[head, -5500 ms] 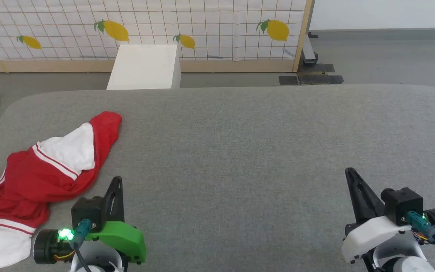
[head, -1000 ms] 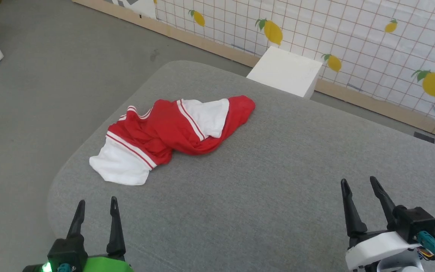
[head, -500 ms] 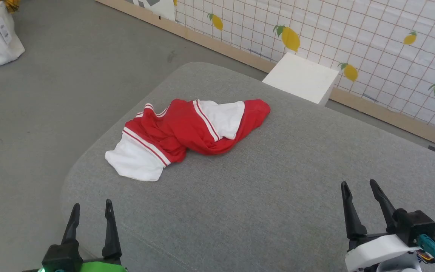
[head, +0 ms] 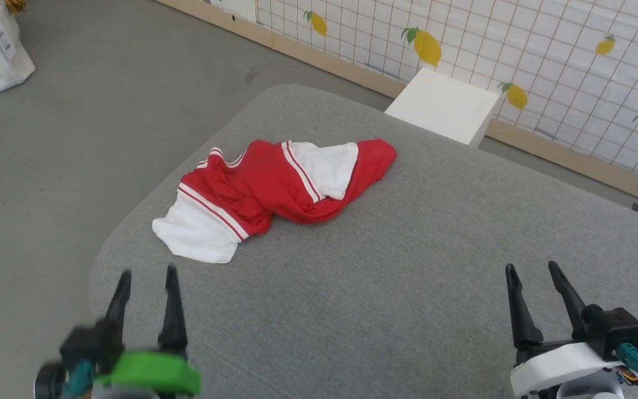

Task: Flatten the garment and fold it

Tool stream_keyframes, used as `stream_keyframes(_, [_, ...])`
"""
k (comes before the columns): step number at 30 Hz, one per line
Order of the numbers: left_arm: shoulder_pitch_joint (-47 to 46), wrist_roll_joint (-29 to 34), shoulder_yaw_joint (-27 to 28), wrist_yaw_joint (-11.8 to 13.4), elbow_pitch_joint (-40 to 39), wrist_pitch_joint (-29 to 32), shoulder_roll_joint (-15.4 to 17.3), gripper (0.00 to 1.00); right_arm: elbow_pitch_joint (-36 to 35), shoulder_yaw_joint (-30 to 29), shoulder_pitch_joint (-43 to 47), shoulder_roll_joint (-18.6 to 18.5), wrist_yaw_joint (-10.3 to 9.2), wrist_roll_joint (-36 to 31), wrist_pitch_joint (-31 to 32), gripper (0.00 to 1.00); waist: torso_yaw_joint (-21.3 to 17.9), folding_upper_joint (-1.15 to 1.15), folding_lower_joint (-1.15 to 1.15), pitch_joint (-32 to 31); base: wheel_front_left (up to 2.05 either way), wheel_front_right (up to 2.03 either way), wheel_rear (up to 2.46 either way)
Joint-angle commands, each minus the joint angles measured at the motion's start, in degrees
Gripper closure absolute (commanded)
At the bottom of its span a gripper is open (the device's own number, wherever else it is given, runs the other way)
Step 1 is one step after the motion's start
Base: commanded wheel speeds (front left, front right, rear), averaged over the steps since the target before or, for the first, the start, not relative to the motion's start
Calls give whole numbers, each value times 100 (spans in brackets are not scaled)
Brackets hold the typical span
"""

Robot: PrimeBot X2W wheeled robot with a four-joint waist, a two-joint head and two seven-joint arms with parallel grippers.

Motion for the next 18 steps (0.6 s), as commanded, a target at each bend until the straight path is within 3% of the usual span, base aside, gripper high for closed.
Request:
stream_keyframes(1, [-368, -123, -15, -98, -95, 183, 14, 0, -58, -42, -33, 0, -9, -61, -7, 0, 5, 0, 0, 118, 0, 0, 0])
stream_keyframes(8, [-2041, -272, -286, -427, -278, 1324, 528, 0, -511, -203, -205, 0, -9, -311, 309, 0, -70, 0, 0, 682, 0, 0, 0])
stream_keyframes(18, [-4261, -768, -662, -601, 664, 2629, 1262, 0, -1742, -132, -506, -11, -9, -779, 944, 0, -457, 0, 0, 1831, 0, 0, 0])
